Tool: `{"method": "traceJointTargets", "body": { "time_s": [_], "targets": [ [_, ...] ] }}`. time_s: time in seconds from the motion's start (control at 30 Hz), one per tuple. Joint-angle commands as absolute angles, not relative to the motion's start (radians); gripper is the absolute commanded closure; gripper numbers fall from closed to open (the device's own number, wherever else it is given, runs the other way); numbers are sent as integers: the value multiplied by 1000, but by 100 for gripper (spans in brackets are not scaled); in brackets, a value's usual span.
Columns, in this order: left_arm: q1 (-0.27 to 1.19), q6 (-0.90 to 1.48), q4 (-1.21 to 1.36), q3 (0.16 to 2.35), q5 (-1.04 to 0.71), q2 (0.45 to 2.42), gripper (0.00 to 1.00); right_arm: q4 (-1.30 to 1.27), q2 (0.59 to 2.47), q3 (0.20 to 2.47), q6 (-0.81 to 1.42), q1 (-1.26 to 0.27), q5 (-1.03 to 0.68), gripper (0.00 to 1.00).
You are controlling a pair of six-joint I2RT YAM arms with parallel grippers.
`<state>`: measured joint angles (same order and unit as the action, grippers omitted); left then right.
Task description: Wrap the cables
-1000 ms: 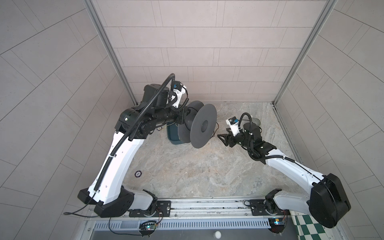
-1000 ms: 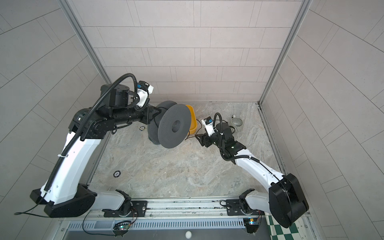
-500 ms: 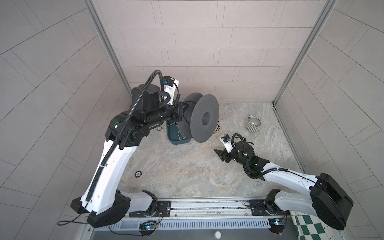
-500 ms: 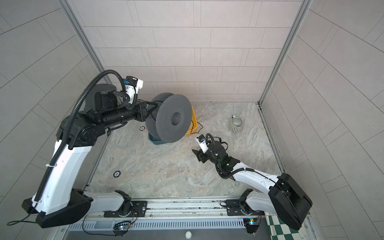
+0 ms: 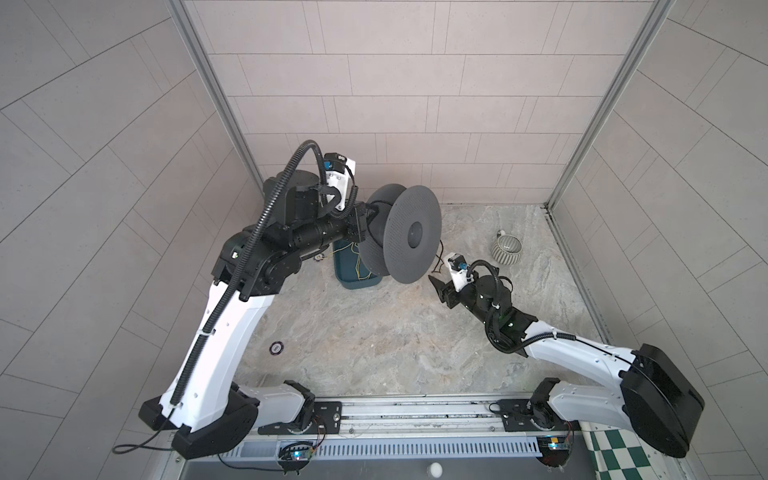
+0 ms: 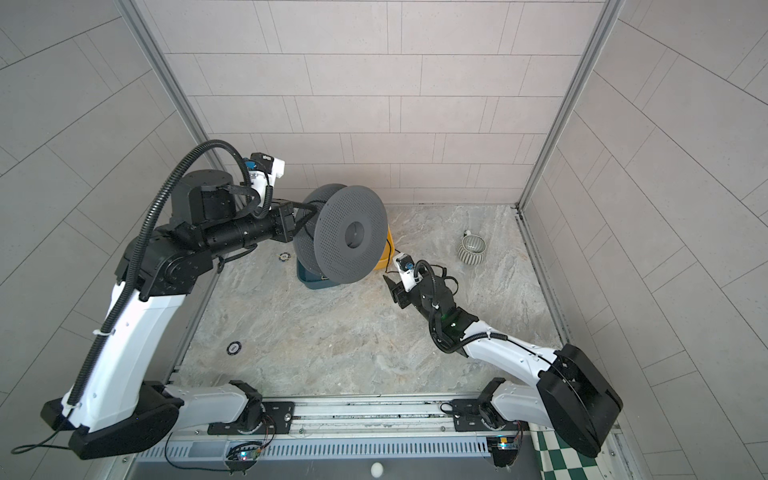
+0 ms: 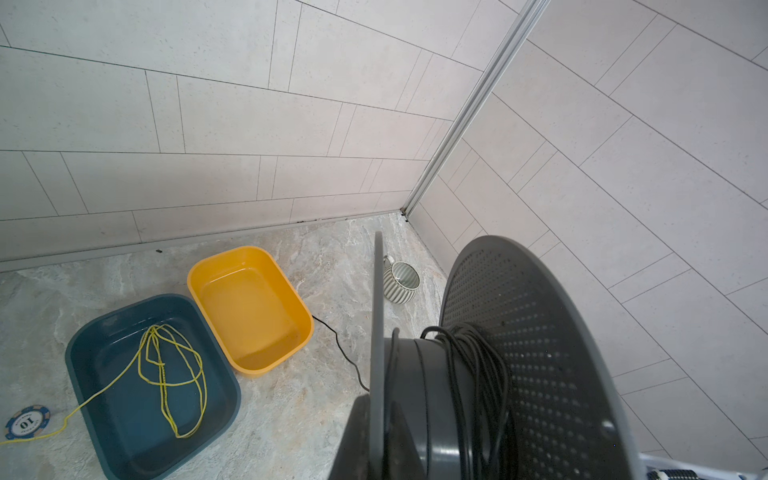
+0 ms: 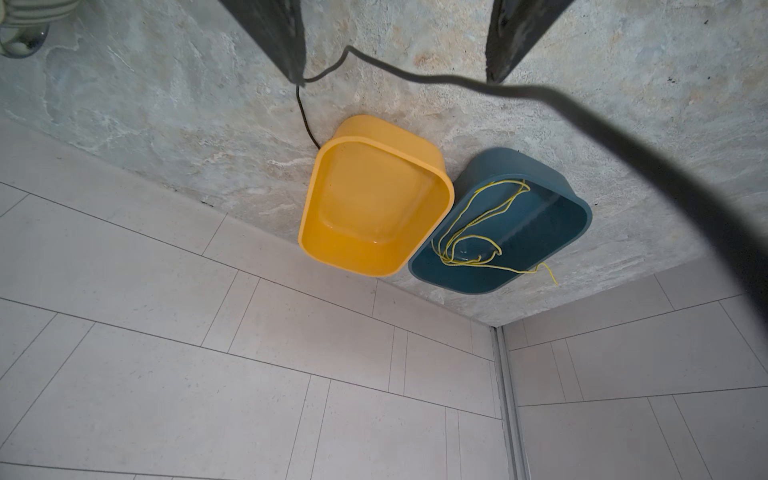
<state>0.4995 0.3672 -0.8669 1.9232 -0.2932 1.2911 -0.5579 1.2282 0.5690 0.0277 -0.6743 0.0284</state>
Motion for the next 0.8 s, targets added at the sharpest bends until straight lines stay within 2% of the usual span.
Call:
{"method": "traceJointTargets", "body": {
  "time_s": [0.0, 0.1, 0.13, 0.2, 0.27, 0.4, 0.5, 0.63, 0.77],
  "targets": [
    [494, 401, -752, 1927, -315, 1262, 100, -626, 1266, 613, 24, -679, 30, 36],
    [493, 405, -749, 1924, -309, 1259, 100, -662, 1304, 627, 33, -680, 43, 45],
    [493, 404, -749, 1925, -304, 1258, 100, -667, 1314, 648, 35, -678, 43, 52],
    [491, 405, -744, 1923, -290, 1254, 100, -654, 1330, 664, 44, -679, 46, 75],
    [487, 410, -740, 1920, -274, 1251, 100, -640, 1341, 672, 49, -679, 43, 84],
    [482, 423, -720, 1904, -261, 1249, 100, -637, 1330, 654, 64, -680, 53, 95],
    [470, 440, -714, 1895, -240, 1251, 100, -621, 1302, 638, 67, -680, 58, 100],
    [457, 481, -689, 1879, -220, 1253, 100, -525, 1270, 651, 59, -680, 55, 100],
    [450, 523, -703, 1871, -126, 1266, 100, -369, 1260, 690, 23, -699, 64, 100]
  ]
}}
